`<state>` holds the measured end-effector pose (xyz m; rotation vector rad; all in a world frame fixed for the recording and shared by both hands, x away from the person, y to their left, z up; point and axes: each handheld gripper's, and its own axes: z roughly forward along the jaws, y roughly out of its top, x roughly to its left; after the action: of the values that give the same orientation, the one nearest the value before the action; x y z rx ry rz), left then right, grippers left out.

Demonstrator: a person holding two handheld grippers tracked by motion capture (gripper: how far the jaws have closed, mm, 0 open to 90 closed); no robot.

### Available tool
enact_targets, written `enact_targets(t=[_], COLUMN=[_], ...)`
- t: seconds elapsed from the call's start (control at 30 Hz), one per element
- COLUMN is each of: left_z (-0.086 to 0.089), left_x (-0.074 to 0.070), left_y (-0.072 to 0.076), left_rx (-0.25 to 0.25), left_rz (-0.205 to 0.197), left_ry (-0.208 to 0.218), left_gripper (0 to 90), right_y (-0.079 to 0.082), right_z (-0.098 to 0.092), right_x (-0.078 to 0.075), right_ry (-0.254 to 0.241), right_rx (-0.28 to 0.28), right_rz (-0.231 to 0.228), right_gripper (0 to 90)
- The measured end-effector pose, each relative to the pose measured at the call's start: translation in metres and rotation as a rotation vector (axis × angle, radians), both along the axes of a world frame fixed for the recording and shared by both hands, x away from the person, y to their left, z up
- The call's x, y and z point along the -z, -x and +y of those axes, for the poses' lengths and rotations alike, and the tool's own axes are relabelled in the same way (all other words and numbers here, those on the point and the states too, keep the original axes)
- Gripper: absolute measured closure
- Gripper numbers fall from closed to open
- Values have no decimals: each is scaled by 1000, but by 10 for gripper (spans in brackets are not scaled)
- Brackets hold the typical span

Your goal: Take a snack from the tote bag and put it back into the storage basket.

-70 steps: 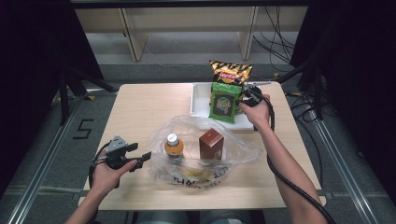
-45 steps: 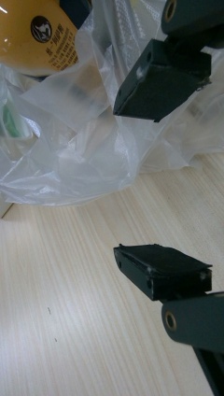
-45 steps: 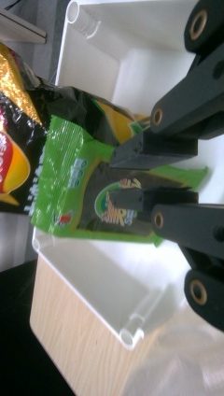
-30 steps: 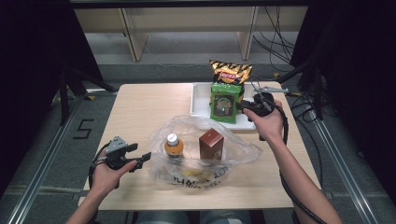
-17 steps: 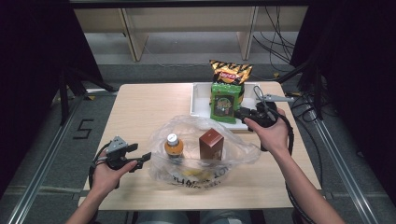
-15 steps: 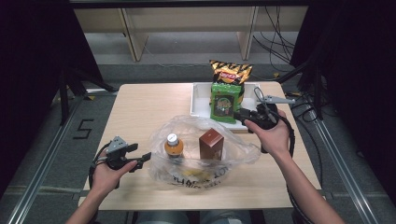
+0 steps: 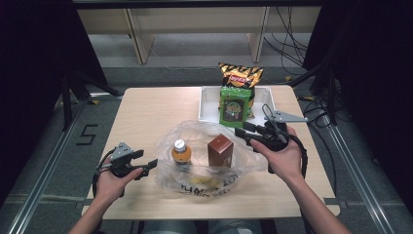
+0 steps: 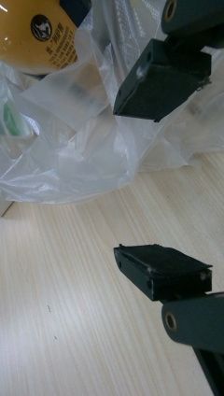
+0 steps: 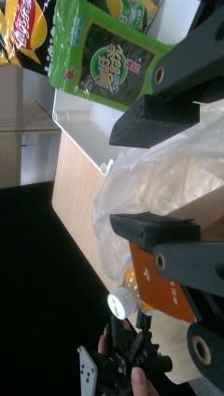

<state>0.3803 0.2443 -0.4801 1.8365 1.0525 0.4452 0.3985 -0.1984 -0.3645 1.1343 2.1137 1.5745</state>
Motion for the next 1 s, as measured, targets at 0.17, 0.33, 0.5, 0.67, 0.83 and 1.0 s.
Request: enact_targets(t=[0.17,0.33,0.5,0.67,0.83,1.0], left_z=[0,0,0,0,0,1], left_x=[0,0,0,-1,-1,-2], left_y=[-1,-1,0,0,1,1], left_rx=[2,-5,-2,-3,-7,-8], left_rz=[1,4,-1,1,1,-7], left_ry=[7,16,7,8,16,13], left_gripper=[263,262,262,262,263,263], right_y=[8,16,21,25,29,29], right_z=[6,12,17,22,27,31], right_x=[-3,-5,-4,-5,-8,-6], right_ry=[-6,-9,8,9,2,0], right_rx=[-10,-24,-49,-59,-67,-72], right_rz=[-7,-19,-31,-61,-52,-60], right_gripper=[560,555,556,556,558,556])
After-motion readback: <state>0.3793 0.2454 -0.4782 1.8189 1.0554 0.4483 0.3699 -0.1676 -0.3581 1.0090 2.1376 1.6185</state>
